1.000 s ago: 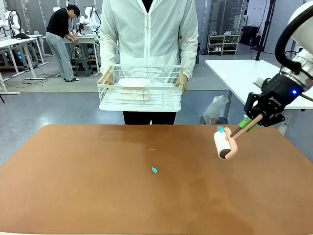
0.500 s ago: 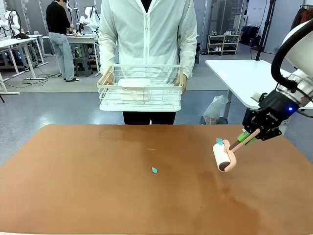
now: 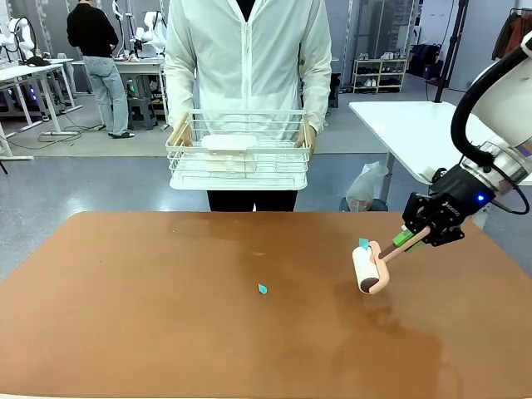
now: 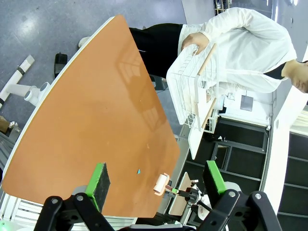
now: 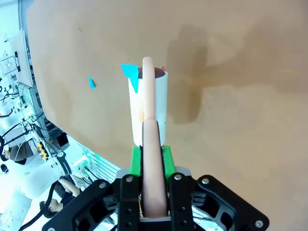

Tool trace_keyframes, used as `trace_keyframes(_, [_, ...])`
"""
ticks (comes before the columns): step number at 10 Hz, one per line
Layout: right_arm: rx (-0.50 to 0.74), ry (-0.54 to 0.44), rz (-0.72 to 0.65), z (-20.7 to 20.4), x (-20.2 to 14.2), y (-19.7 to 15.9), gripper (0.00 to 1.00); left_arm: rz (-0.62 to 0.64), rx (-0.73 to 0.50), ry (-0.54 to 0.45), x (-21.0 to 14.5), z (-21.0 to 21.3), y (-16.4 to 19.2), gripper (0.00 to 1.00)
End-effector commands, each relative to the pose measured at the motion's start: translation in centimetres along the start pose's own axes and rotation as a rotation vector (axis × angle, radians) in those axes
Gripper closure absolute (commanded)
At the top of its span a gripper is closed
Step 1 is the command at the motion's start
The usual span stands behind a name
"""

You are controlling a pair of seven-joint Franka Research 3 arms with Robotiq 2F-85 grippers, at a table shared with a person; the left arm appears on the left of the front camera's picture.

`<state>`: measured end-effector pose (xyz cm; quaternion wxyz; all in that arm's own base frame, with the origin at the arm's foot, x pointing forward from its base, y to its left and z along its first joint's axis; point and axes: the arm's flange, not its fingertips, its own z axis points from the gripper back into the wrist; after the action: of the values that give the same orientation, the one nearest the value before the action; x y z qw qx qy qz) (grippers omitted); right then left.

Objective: Clean the table.
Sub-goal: Clean the table with the Lint Roller when the human lifts the Dish drying rack.

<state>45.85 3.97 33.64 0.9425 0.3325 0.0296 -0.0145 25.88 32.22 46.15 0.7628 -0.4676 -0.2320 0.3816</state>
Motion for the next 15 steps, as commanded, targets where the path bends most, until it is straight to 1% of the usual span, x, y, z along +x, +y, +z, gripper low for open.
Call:
trace_keyframes(1, [-0.002,-0.004,0.014,-1.3,0.7,0.3,0.79,-0.014,-0.023,0.003,0.2,0.3,0.1,0.0])
trace_keyframes(2, [-0.006,0.006,0.005,-2.0,0.9,0.0,0.79,-0.014,-0.023,0.003,0.2,0.3,0.1,0.0])
trace_keyframes(5, [0.015,0.062,-0.033,-5.7,1.2,-1.3,0.79,-0.014,-0.023,0.003,0.2,0.3,0.1,0.0])
trace_keyframes(6, [-0.038,0.035,-0.055,-6.7,1.0,-1.5,0.79,-0.014,-0.023,0.003,0.2,0.3,0.1,0.0])
trace_keyframes(7, [-0.017,0.062,-0.044,-9.1,0.2,-0.9,0.79,-0.014,-0.023,0.003,0.2,0.3,0.1,0.0])
trace_keyframes(8, [-0.015,0.069,-0.054,-11.1,-0.3,-0.1,0.79,-0.014,-0.023,0.003,0.2,0.3,0.1,0.0])
trace_keyframes(9, [0.008,0.106,-0.063,-13.0,-1.0,1.1,0.79,-0.014,-0.023,0.003,0.2,0.3,0.1,0.0])
trace_keyframes(10, [0.014,0.121,-0.057,-14.6,-1.3,2.3,0.79,-0.014,-0.023,0.003,0.2,0.3,0.1,0.0])
trace_keyframes(11, [0.03,0.163,-0.051,-16.5,-1.4,3.9,0.79,-0.014,-0.023,0.003,0.2,0.3,0.1,0.0])
trace_keyframes(14, [0.017,0.294,0.027,-22.7,-1.8,9.6,0.79,-0.014,-0.023,0.003,0.2,0.3,0.1,0.0])
trace_keyframes(15, [-0.014,0.305,0.047,-24.6,-1.7,10.8,0.79,-0.014,-0.023,0.003,0.2,0.3,0.1,0.0])
